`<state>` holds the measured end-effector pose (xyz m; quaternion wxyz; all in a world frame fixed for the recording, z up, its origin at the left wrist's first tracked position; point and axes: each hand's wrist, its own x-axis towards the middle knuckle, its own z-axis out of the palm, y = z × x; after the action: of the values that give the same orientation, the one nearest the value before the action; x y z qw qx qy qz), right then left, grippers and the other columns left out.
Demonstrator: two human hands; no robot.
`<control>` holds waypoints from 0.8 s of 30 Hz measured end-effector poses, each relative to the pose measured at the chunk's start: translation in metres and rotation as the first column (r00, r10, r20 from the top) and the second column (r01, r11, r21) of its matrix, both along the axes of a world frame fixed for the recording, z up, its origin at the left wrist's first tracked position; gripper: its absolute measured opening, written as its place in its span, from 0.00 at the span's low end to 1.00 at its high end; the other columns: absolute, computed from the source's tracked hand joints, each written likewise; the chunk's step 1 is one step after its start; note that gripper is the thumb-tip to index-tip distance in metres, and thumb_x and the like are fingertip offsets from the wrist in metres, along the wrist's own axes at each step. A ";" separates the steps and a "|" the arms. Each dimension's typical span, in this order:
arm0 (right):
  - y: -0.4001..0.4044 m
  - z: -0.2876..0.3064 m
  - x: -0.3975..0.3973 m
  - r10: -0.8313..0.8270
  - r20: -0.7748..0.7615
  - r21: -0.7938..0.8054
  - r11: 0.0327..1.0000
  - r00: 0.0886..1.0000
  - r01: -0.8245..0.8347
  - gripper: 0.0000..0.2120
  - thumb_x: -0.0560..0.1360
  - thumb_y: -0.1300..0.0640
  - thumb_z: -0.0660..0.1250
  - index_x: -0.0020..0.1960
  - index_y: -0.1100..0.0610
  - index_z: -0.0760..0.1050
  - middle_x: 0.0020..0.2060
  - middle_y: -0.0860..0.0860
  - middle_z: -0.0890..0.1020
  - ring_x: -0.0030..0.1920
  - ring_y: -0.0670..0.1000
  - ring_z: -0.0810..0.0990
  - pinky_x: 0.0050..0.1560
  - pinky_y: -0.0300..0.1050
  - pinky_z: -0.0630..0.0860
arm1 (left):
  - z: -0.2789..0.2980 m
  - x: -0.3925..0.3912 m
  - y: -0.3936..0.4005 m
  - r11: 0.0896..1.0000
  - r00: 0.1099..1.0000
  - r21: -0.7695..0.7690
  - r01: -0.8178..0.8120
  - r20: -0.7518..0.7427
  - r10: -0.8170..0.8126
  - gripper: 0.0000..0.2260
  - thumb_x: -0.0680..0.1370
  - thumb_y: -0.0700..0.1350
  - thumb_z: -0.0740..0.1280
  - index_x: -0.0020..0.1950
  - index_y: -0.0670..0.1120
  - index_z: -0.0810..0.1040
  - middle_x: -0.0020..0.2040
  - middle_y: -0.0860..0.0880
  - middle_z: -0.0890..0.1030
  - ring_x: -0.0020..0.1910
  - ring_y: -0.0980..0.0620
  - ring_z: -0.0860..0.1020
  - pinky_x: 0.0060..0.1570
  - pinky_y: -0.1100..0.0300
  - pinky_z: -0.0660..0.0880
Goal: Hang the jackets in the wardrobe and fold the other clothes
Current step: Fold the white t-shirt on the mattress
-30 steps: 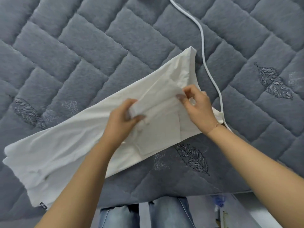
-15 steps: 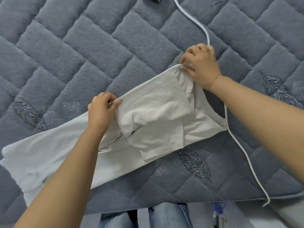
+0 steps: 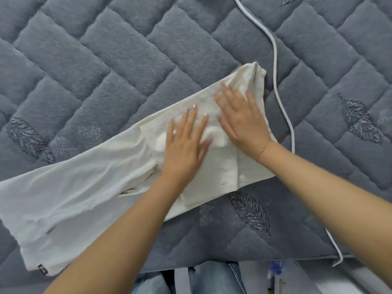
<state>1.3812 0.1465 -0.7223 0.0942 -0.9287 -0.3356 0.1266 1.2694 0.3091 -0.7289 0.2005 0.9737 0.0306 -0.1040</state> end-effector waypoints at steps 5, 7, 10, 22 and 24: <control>-0.028 -0.029 -0.008 -0.092 -0.059 -0.170 0.982 0.994 0.081 0.26 0.84 0.46 0.50 0.79 0.49 0.47 0.79 0.49 0.49 0.78 0.49 0.44 0.76 0.54 0.40 | -0.036 -0.017 -0.005 0.984 0.981 0.123 0.131 -0.161 -0.111 0.27 0.82 0.62 0.47 0.80 0.57 0.48 0.81 0.48 0.42 0.80 0.46 0.42 0.74 0.37 0.40; -0.027 -0.025 -0.007 -0.098 -0.091 -0.119 0.989 0.991 0.087 0.26 0.84 0.49 0.50 0.80 0.50 0.49 0.79 0.50 0.50 0.79 0.49 0.45 0.75 0.53 0.38 | -0.030 -0.014 -0.005 0.983 0.967 0.093 0.160 -0.214 -0.137 0.26 0.82 0.62 0.45 0.80 0.59 0.46 0.81 0.48 0.40 0.79 0.47 0.38 0.73 0.36 0.38; -0.037 -0.001 -0.021 -0.238 -0.186 0.164 0.949 0.953 0.269 0.21 0.84 0.57 0.54 0.77 0.57 0.61 0.77 0.54 0.61 0.78 0.53 0.55 0.77 0.52 0.43 | -0.004 -0.005 -0.007 0.993 0.964 0.060 0.098 -0.255 -0.079 0.26 0.81 0.63 0.42 0.79 0.60 0.52 0.81 0.49 0.44 0.80 0.48 0.41 0.73 0.36 0.37; -0.126 0.005 -0.171 -0.252 -0.901 -0.197 -0.490 -0.354 0.849 0.17 0.75 0.64 0.70 0.62 0.68 0.76 0.46 0.54 0.83 0.44 0.48 0.82 0.47 0.38 0.80 | 0.018 0.164 -0.045 0.971 0.928 -0.120 -0.206 -0.339 0.155 0.26 0.75 0.61 0.68 0.68 0.50 0.70 0.67 0.49 0.71 0.68 0.48 0.67 0.65 0.50 0.64; -0.128 0.002 -0.163 -0.226 -0.940 -0.146 -0.415 -0.257 0.898 0.17 0.73 0.61 0.72 0.60 0.63 0.77 0.48 0.54 0.84 0.47 0.47 0.84 0.48 0.37 0.80 | 0.015 0.177 -0.046 0.942 0.924 -0.235 -0.238 -0.355 0.145 0.20 0.76 0.59 0.69 0.62 0.48 0.72 0.57 0.51 0.75 0.58 0.51 0.73 0.55 0.59 0.70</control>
<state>1.2183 0.0188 -0.7205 0.6769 -0.5173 0.4958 0.1685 1.4466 0.2626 -0.7135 0.3345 0.8970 0.1452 -0.2497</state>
